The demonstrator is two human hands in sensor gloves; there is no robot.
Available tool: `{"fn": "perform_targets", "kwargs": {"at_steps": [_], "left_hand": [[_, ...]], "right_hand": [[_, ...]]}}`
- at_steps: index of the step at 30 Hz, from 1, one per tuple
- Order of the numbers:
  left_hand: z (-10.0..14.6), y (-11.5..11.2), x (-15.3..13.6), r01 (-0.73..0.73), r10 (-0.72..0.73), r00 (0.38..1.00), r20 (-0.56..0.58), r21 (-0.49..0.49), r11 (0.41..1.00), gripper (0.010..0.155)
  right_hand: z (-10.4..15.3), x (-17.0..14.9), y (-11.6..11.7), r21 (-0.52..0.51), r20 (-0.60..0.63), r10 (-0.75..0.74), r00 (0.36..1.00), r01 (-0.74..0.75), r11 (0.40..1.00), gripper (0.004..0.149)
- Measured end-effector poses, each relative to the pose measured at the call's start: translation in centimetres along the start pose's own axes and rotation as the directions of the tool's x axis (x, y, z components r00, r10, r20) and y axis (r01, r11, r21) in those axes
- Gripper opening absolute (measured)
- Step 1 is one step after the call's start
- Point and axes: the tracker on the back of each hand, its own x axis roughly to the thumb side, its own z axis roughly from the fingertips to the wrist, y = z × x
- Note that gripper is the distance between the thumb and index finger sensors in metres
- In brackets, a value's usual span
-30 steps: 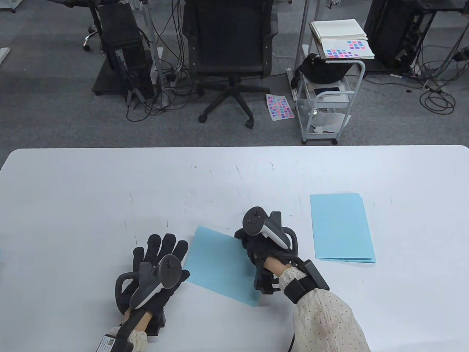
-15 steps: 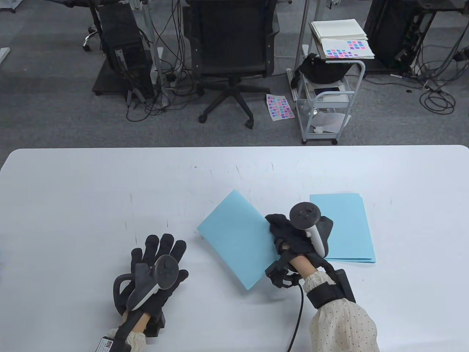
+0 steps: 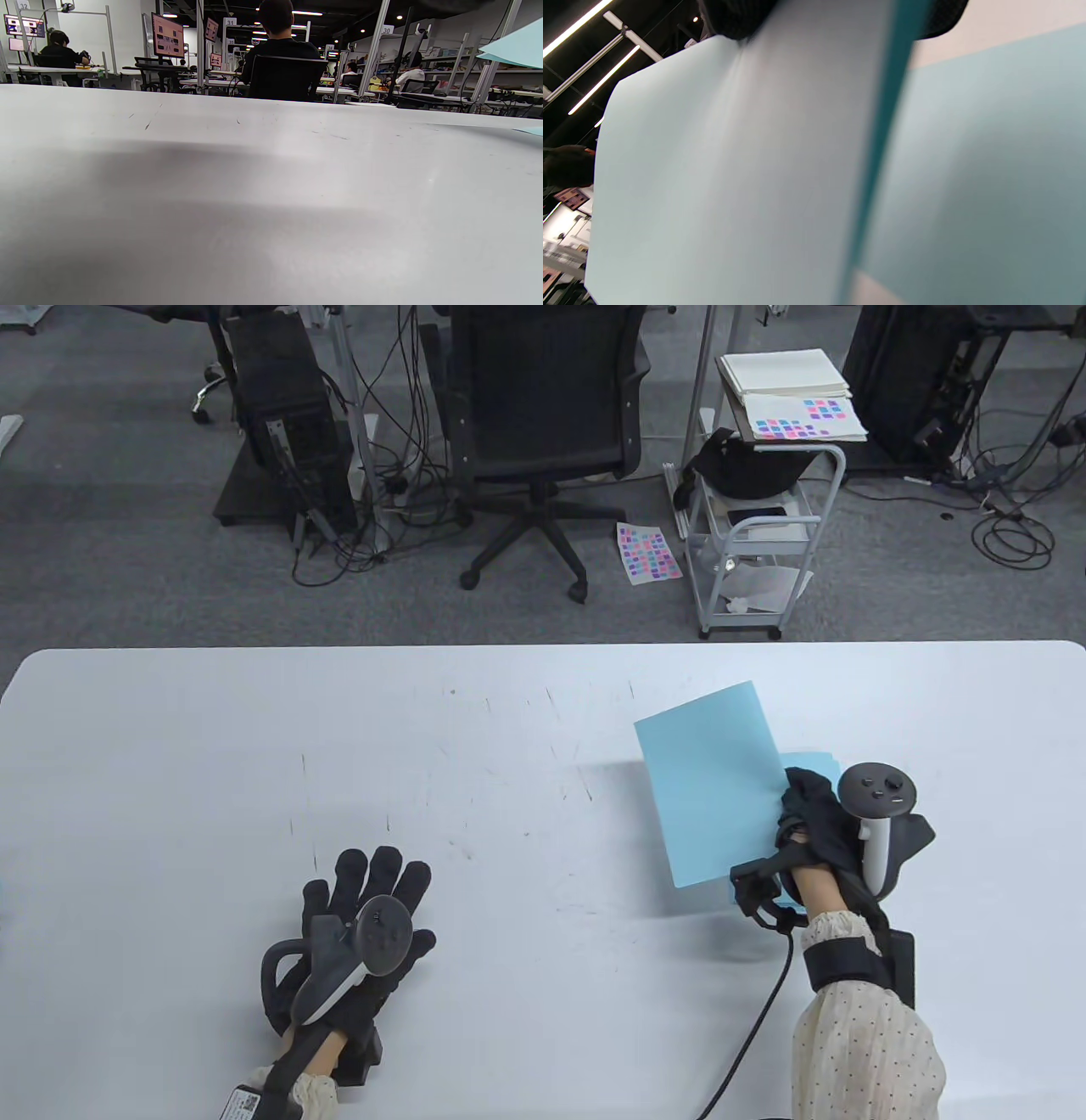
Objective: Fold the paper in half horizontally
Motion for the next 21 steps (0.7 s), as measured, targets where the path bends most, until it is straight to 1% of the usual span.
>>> {"fn": "perform_targets", "kwargs": {"at_steps": [5,10,13,18,21], "left_hand": [[-0.1,-0.2,-0.3,-0.011,0.011,1.0,-0.008,-0.016,1.0,0.074],[-0.4,-0.5,-0.6,-0.003,0.003,1.0,-0.017,-0.026,1.0,0.074],[-0.4,-0.5,-0.7,-0.007,0.007,1.0,-0.02,-0.026,1.0,0.074],[-0.4,-0.5,-0.6,-0.01,0.009,1.0,-0.017,-0.028,1.0,0.074],[-0.3,-0.5,-0.6,-0.013,0.012,1.0,-0.014,-0.027,1.0,0.074]], "right_hand": [[-2.5,-2.7,-0.9,-0.047,-0.102,0.02,0.995,-0.024,0.999,0.044],[-3.9,-4.5,-0.7,-0.079,-0.15,0.082,0.985,-0.095,0.992,0.044],[-4.3,-5.1,-0.3,-0.1,-0.166,0.138,0.977,-0.155,0.983,0.045],[-4.3,-5.7,0.2,-0.123,-0.18,0.185,0.966,-0.208,0.97,0.046],[-4.2,-5.9,0.6,-0.14,-0.189,0.241,0.952,-0.269,0.953,0.046]]}}
